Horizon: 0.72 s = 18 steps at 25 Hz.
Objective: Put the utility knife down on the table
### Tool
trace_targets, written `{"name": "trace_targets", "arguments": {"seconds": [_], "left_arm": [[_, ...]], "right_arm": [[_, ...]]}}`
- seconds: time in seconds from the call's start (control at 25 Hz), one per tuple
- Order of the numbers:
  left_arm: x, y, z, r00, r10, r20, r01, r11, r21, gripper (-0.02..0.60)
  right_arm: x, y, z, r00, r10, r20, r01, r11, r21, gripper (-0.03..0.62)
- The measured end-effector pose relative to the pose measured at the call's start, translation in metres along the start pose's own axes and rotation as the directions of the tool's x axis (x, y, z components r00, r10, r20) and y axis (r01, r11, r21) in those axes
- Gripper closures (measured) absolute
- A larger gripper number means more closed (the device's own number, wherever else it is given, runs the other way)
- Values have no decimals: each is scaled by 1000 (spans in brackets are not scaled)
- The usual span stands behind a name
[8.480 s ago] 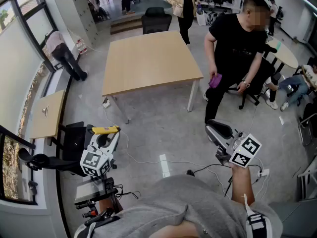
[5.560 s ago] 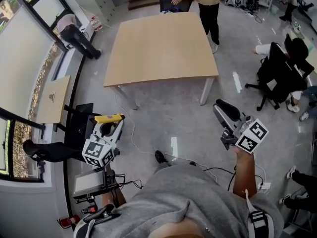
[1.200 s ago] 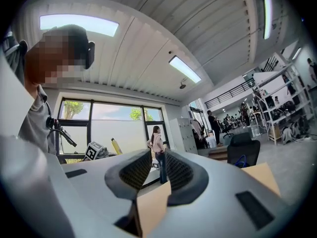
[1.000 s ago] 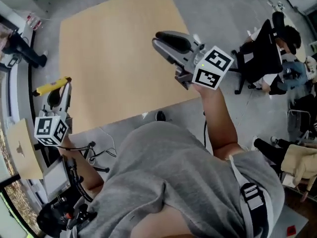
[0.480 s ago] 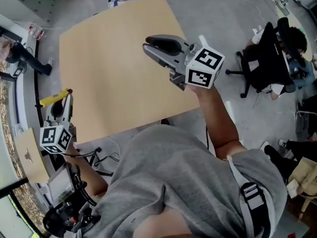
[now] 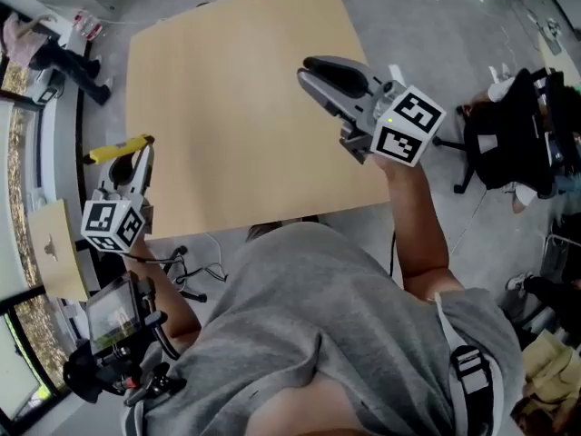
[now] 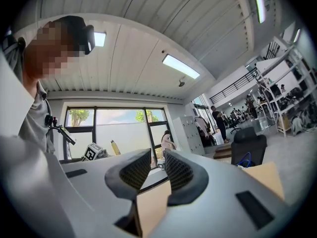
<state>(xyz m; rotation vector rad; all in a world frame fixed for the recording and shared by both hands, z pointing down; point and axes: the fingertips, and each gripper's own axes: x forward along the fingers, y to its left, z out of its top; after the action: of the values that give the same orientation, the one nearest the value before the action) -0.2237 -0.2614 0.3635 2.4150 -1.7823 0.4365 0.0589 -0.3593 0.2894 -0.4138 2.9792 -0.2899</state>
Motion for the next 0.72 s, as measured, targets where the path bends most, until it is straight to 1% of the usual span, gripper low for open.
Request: {"name": "trace_targets", "arguments": {"seconds": [0.08,0.16,0.24,0.28,0.48,0.6,0.72], "left_arm": [[29,2,2,1000,-23,16,23,1000,7,459],[66,3,0,1000,-20,4,20,1000,15,459],[96,5,4,1000,-17,-24,17,1000,1,459],[102,9,7,999,-20,-33,20,1000,-9,459],[83,40,22,999,-33,-24,33,999,-20,459],[87,55,13,999,-39,-23,39,999,-13,460],[96,74,-1,998,-48,-32,48,999,-19,460]], "right_arm": [[-6,-23,5,999,-36,-11,35,999,-10,514],[-9,-61,5,998,-58,-25,58,998,-8,514],[-6,-90,-2,999,-47,-20,47,998,29,514],[0,-96,-3,999,-40,-16,41,998,42,514],[32,-74,10,999,-44,-20,45,998,35,514],[50,-74,1,998,-53,-28,53,999,11,514],[71,-84,-13,998,-53,-32,54,998,27,514]]}}
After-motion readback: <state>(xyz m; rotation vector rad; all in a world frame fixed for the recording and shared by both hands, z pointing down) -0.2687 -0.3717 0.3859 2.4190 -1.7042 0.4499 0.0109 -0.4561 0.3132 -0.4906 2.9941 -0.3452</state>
